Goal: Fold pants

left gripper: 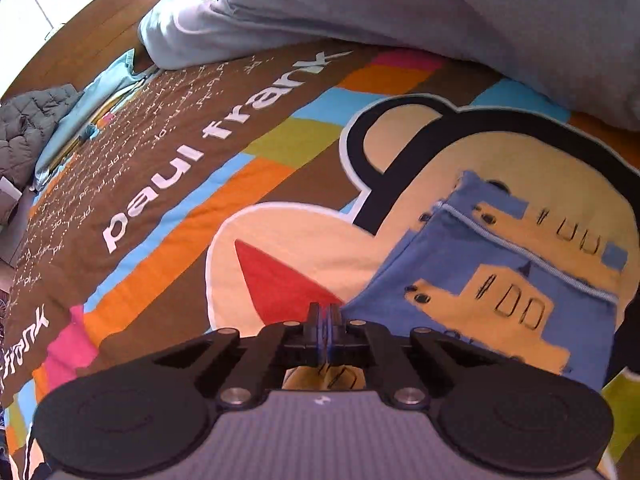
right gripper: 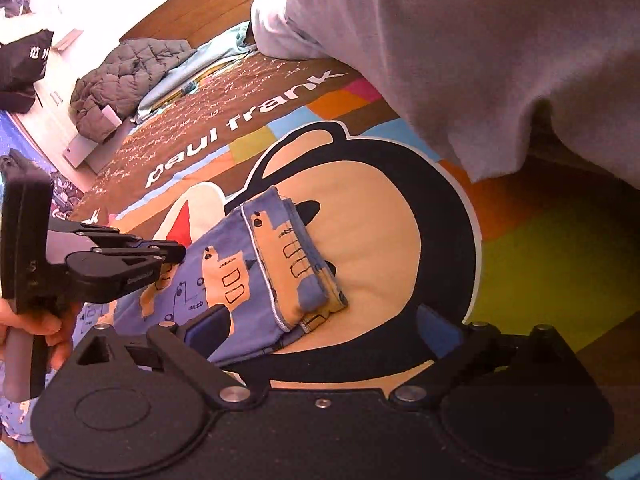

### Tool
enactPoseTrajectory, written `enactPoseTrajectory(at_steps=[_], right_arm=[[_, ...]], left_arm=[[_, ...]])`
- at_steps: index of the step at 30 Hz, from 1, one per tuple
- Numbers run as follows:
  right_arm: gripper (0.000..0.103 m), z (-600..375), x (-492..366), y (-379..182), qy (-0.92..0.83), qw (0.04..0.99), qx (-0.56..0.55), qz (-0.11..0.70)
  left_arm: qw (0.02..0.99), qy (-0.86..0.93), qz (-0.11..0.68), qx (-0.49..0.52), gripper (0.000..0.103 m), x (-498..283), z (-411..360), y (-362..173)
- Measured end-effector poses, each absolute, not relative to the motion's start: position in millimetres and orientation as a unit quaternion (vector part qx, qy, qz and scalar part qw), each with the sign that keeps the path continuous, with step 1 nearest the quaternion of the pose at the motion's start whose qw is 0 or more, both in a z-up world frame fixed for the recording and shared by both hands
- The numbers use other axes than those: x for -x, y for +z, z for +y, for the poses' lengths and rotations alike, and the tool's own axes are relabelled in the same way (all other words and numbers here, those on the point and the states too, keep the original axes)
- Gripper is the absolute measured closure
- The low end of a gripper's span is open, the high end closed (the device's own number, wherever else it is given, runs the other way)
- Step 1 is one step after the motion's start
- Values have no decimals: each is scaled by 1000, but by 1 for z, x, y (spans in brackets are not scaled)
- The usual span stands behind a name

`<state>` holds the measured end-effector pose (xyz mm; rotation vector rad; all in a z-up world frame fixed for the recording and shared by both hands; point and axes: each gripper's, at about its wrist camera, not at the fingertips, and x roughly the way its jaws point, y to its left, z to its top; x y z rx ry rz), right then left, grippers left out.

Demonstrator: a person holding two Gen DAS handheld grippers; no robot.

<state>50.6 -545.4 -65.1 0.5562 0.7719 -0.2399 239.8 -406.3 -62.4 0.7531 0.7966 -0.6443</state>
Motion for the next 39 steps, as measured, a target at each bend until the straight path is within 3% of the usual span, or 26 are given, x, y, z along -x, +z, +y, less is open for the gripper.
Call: enactPoseTrajectory(at_steps=[5, 10, 15, 17, 19, 22, 27, 31, 35, 39], right_arm=[[2, -553, -43, -64, -115, 878, -302, 354], [2, -561, -37, -66, -111, 874, -328, 341], [4, -561, -36, -66, -111, 874, -328, 341], [4, -561, -37, -66, -112, 874, -327, 343], [4, -560, -37, -66, -113, 874, -323, 344], [5, -557, -40, -66, -118, 876, -314, 347], [21, -552, -45, -66, -147, 879, -297, 344], [41, -549, -44, -68, -158, 877, -301, 339], [44, -552, -43, -70, -161, 872, -317, 336], [47, -550, -45, -71, -152, 873, -317, 337]], left_arm=[[815, -350, 370, -276, 96, -234, -416, -41], [794, -328, 396, -324, 96, -238, -452, -75], [807, -313, 405, -295, 94, -244, -459, -67], [824, -309, 394, -267, 80, -243, -448, -52], [846, -299, 372, -236, 42, -238, -429, -39], [868, -295, 351, -189, 30, -224, -393, -25], [848, -310, 395, -170, 30, -222, -363, -24], [828, -340, 428, -125, 30, -238, -376, -11], [778, -375, 500, -68, 32, -253, -411, -11], [754, -372, 537, -75, 35, -249, -450, -21]])
